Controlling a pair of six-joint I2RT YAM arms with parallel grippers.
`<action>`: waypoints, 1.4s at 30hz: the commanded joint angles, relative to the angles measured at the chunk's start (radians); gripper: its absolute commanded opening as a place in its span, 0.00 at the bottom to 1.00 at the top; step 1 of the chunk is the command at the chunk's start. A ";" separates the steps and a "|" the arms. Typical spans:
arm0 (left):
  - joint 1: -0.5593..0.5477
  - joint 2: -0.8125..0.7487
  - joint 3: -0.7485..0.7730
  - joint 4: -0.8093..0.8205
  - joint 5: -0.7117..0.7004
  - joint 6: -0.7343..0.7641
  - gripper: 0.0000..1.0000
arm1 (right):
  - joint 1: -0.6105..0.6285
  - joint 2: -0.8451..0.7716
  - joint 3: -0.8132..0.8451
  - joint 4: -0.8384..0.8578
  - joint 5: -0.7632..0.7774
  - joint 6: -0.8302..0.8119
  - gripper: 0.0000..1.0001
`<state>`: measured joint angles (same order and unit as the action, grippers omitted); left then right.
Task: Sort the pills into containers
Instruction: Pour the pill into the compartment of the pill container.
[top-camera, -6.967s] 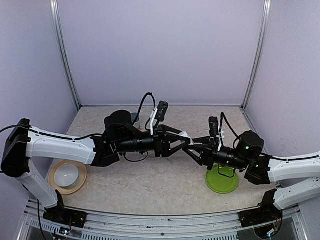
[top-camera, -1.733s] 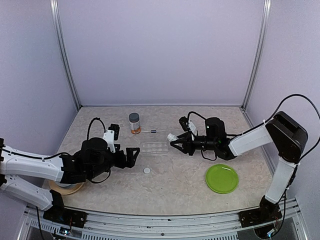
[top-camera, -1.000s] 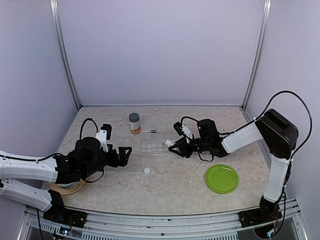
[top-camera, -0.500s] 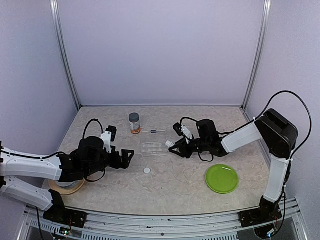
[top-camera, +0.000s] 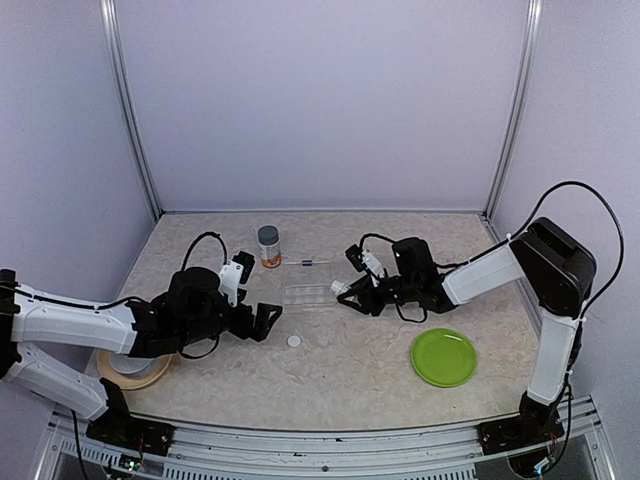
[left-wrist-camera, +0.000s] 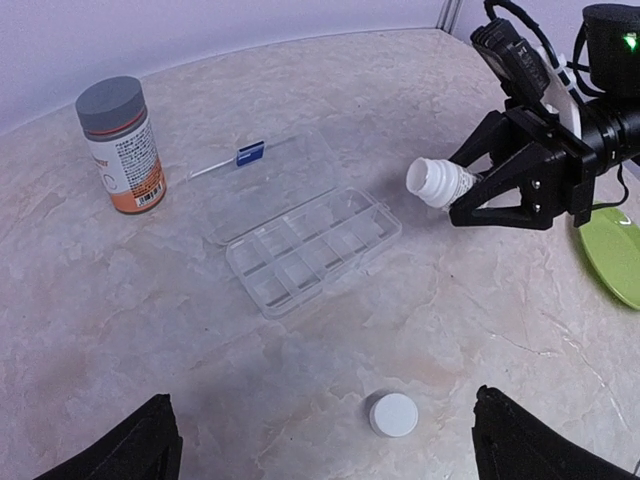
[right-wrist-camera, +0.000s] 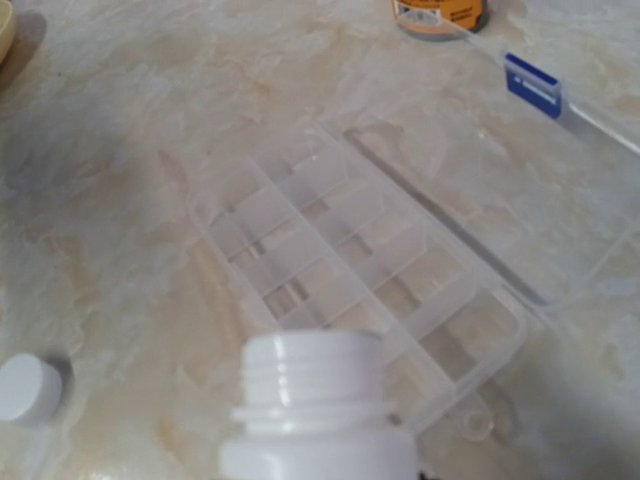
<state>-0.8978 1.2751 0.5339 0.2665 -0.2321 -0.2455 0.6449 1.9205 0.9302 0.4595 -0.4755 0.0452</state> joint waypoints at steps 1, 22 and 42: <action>0.007 -0.032 -0.044 0.073 0.046 0.059 0.99 | -0.010 -0.017 0.016 -0.004 -0.003 -0.004 0.09; 0.026 -0.144 -0.239 0.327 0.028 0.077 0.99 | -0.008 -0.044 0.001 -0.015 0.027 -0.019 0.09; 0.030 -0.132 -0.223 0.306 0.012 0.078 0.99 | 0.005 0.012 0.122 -0.216 0.064 -0.023 0.09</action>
<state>-0.8761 1.1442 0.3012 0.5537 -0.2089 -0.1776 0.6453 1.9148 1.0119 0.3199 -0.4335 0.0372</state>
